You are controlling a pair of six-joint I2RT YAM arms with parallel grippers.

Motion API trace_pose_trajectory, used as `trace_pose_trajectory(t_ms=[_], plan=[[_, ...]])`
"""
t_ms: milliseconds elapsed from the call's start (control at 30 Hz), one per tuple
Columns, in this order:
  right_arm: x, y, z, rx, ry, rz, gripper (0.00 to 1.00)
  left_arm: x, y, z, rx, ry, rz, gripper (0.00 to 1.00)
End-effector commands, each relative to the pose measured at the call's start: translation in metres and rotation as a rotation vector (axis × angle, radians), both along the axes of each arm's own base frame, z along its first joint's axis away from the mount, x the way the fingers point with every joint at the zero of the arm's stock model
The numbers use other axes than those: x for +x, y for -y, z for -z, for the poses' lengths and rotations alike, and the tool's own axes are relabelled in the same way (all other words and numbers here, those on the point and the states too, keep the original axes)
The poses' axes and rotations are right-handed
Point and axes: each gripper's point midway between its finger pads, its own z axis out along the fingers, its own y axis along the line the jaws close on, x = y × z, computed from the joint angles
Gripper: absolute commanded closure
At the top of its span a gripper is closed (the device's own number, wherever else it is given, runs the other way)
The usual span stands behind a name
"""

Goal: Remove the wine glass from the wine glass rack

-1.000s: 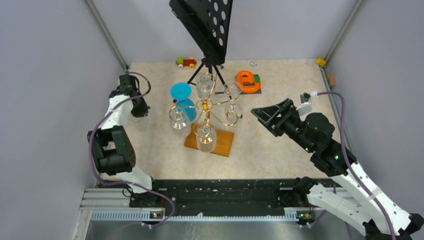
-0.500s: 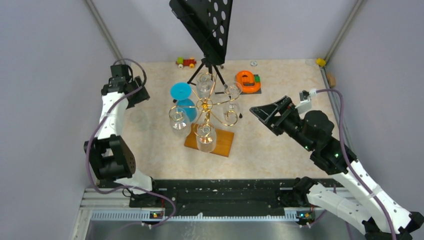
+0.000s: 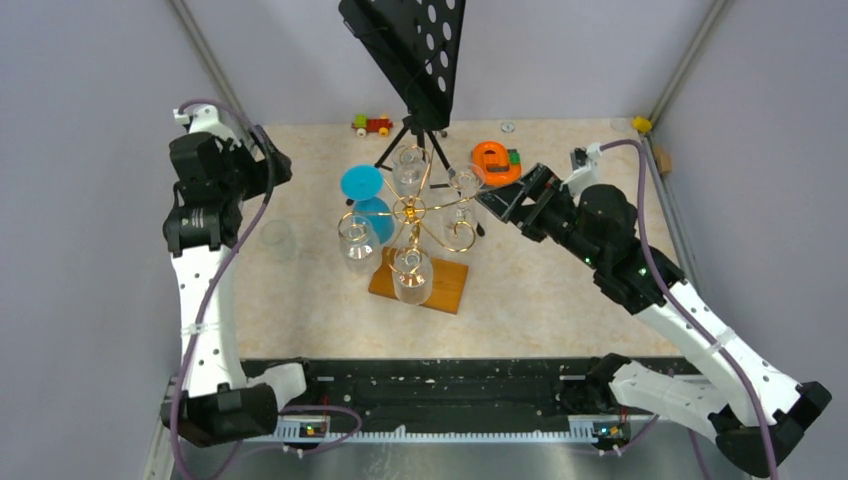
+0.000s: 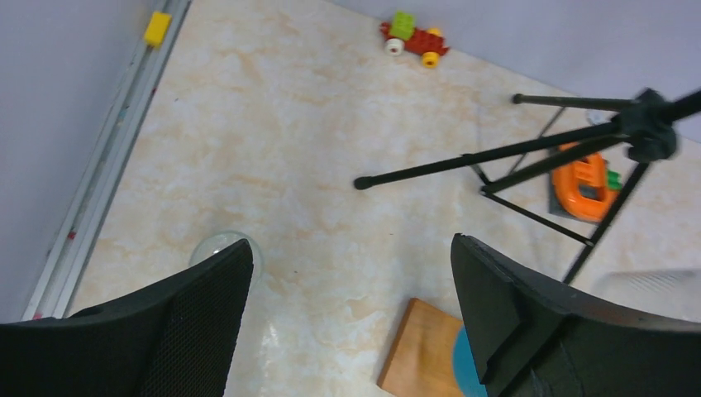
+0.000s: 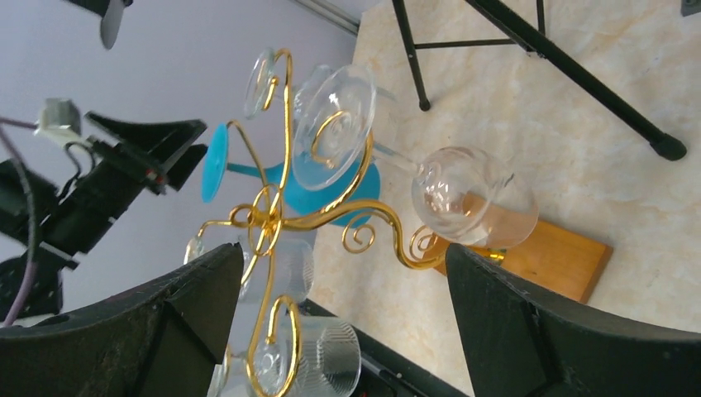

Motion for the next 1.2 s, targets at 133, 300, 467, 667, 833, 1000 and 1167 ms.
trace_pose_trajectory(t_ms=[133,300,467,667,833,1000,1167], plan=[[0.055,0.01,-0.044,0.118,0.07,0.013,0.09,-0.032,0.043,-0.08,-0.018,0.27,0.206,0.08],[0.072,-0.006,-0.038,0.135,0.03,-0.074,0.12,-0.054,0.058,-0.091,-0.007,0.306,0.281,0.09],[0.079,-0.018,-0.035,0.144,0.006,-0.142,0.19,-0.073,0.079,-0.103,-0.023,0.329,0.388,0.11],[0.079,-0.022,-0.023,0.149,-0.031,-0.175,0.42,-0.101,0.121,-0.132,-0.097,0.395,0.622,0.16],[0.081,-0.024,-0.022,0.175,-0.037,-0.187,0.53,-0.115,0.14,-0.141,-0.136,0.42,0.738,0.18],[0.083,-0.029,-0.019,0.194,-0.07,-0.206,0.63,-0.115,0.143,-0.136,-0.149,0.413,0.753,0.18],[0.085,-0.032,-0.015,0.194,-0.096,-0.22,0.74,-0.117,0.147,-0.135,-0.154,0.415,0.779,0.18]])
